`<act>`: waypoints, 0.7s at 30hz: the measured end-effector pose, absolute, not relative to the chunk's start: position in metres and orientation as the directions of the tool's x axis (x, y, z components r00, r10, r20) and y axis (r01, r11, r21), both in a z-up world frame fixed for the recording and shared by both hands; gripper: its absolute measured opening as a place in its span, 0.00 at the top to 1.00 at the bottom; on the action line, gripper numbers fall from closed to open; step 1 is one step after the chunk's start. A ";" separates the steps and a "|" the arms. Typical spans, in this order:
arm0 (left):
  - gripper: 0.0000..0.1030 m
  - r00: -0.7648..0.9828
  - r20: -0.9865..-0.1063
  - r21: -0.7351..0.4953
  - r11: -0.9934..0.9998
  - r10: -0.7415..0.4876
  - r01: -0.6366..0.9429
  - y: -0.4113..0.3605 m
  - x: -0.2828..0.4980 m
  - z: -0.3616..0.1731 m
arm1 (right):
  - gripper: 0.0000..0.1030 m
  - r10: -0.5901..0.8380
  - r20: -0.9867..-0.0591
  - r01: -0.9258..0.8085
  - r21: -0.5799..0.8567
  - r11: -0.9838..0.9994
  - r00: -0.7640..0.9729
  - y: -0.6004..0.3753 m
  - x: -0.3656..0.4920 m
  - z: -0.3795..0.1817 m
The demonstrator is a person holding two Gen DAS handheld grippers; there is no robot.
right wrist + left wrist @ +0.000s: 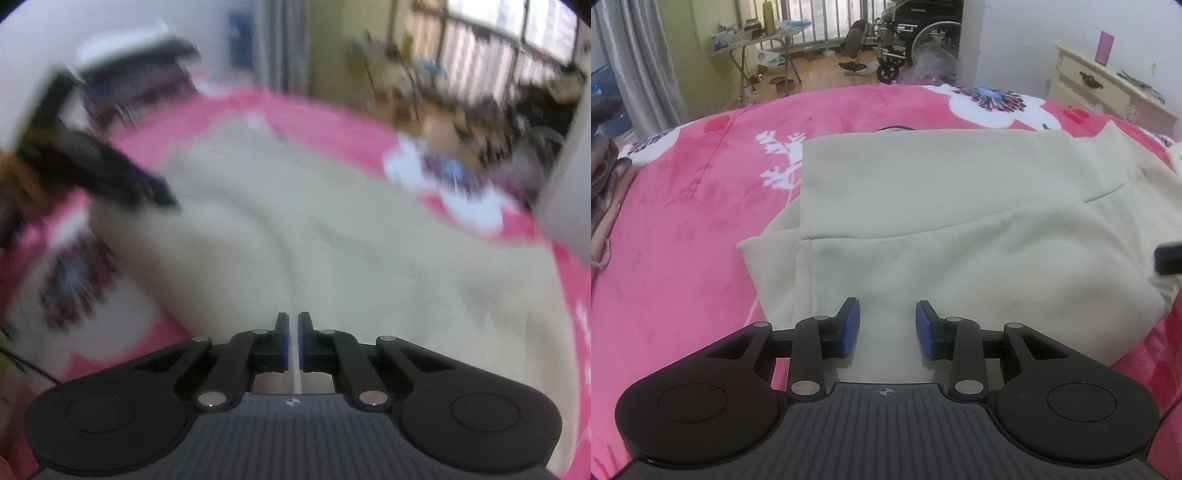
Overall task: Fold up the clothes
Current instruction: 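Press the folded jacket flat with the closed right gripper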
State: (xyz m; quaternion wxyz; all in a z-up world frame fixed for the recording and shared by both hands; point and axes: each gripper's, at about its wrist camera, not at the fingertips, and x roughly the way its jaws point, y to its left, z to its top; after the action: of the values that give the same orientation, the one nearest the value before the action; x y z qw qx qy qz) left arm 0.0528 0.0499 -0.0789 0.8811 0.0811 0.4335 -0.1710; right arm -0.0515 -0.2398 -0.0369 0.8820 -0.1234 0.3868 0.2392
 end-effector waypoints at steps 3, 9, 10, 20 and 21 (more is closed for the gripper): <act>0.67 0.567 -0.788 -0.022 0.932 -0.240 0.363 0.050 0.054 -0.078 | 0.95 0.276 -0.809 -0.525 -0.047 0.850 0.519 -0.237 -0.049 -0.084; 0.67 0.577 -0.781 -0.017 0.931 -0.239 0.364 0.052 0.051 -0.079 | 0.97 0.305 -0.754 -0.481 -0.017 0.876 0.582 -0.231 -0.015 -0.052; 0.67 0.577 -0.781 -0.019 0.932 -0.240 0.362 0.052 0.052 -0.079 | 0.97 0.305 -0.747 -0.472 -0.013 0.882 0.590 -0.230 -0.008 -0.051; 0.66 0.585 -0.773 -0.015 0.929 -0.245 0.369 0.052 0.050 -0.081 | 1.00 0.283 -0.790 -0.382 0.067 0.922 0.543 -0.233 0.057 -0.095; 0.66 0.585 -0.772 -0.018 0.929 -0.248 0.370 0.052 0.050 -0.081 | 1.00 0.281 -0.788 -0.376 0.068 0.924 0.548 -0.235 0.066 -0.099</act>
State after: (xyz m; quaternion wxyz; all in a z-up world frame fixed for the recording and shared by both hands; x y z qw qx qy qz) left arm 0.0504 0.0524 -0.0809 0.8872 0.0723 0.4210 -0.1743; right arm 0.0655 -0.2345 -0.0990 0.8782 -0.0542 0.4370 0.1869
